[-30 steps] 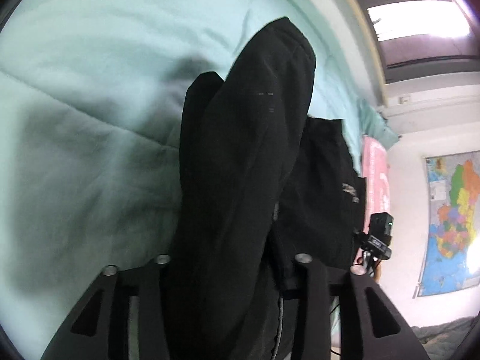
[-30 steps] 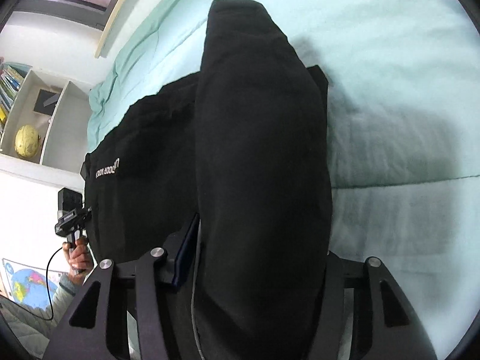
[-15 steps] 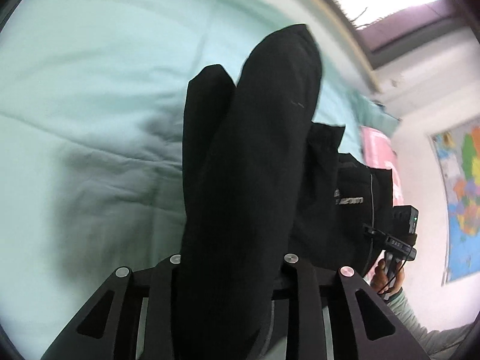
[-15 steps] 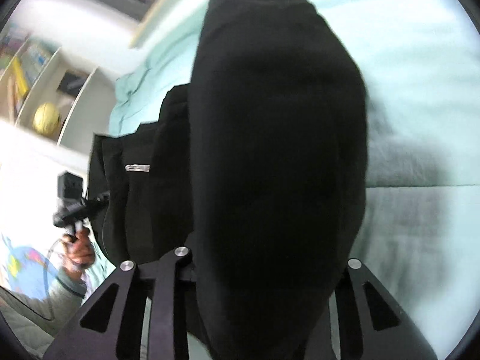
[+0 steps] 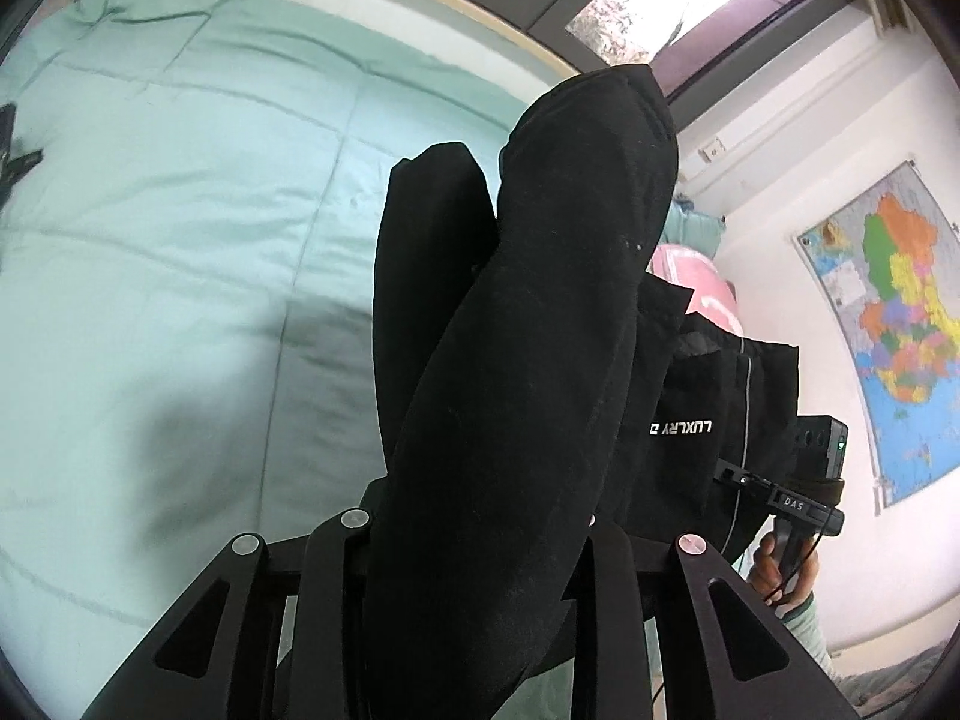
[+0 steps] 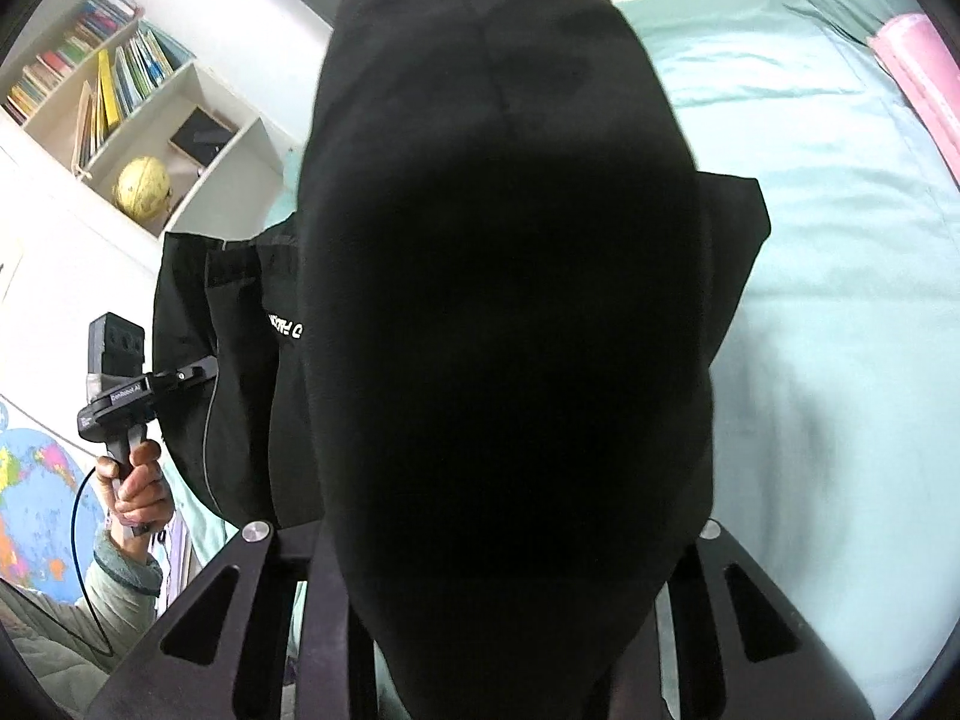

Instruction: Fold large clothes

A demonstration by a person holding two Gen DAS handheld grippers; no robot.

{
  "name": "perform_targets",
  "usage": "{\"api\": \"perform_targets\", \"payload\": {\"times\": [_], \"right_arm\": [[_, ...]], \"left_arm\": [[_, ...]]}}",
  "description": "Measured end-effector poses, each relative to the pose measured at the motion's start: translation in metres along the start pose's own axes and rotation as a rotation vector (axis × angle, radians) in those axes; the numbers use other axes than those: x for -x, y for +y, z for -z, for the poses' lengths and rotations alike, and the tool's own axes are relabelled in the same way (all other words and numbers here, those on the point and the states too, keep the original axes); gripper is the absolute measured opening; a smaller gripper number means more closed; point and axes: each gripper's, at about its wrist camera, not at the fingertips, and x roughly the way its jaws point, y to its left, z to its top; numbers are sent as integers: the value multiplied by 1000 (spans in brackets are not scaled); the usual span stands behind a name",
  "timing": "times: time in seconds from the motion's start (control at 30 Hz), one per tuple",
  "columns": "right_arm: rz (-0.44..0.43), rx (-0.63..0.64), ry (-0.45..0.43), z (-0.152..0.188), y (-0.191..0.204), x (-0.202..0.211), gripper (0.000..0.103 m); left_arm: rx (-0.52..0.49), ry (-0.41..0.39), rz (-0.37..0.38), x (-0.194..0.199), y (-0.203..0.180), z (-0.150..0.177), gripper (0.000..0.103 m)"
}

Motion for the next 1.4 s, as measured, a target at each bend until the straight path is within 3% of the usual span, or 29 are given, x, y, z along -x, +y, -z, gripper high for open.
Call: {"api": "perform_targets", "payload": {"times": [0.23,0.47,0.6,0.73,0.8,0.87,0.93,0.97,1.07,1.17,1.2,1.3,1.4], "right_arm": [[3,-39,79,46,3,-31,34],[40,-50,92,68,-35,-91,35],[19,-90,73,83,-73,-94,43],[31,-148,62,92,-92,-108,62],[7,-191,38,96,-97,-115,71],[-18,-217,5,102,-95,-110,72],[-6,-232,-42,113,-89,-95,73],[43,-229,-65,118,-87,-84,73],[162,-198,-134,126,-82,-49,76],[263,-112,-217,130,-31,-19,76],[265,-84,-234,130,-16,-15,76],[256,28,-234,127,42,-29,76],[339,127,-190,128,86,-71,76]], "left_arm": [[43,47,17,-16,36,37,28],[112,17,19,-64,101,55,30],[255,1,138,-80,164,65,41],[441,6,269,-106,225,87,62],[498,-3,374,-113,242,97,62],[498,-20,386,-108,243,100,62],[436,-41,286,-91,231,99,62],[393,-56,219,-81,225,98,62],[193,-139,-95,-30,175,101,62],[0,-283,-318,20,114,110,62],[-39,-313,-323,32,98,115,62],[-153,-335,-239,31,34,130,63],[-189,-237,-174,-12,-8,154,63]]}}
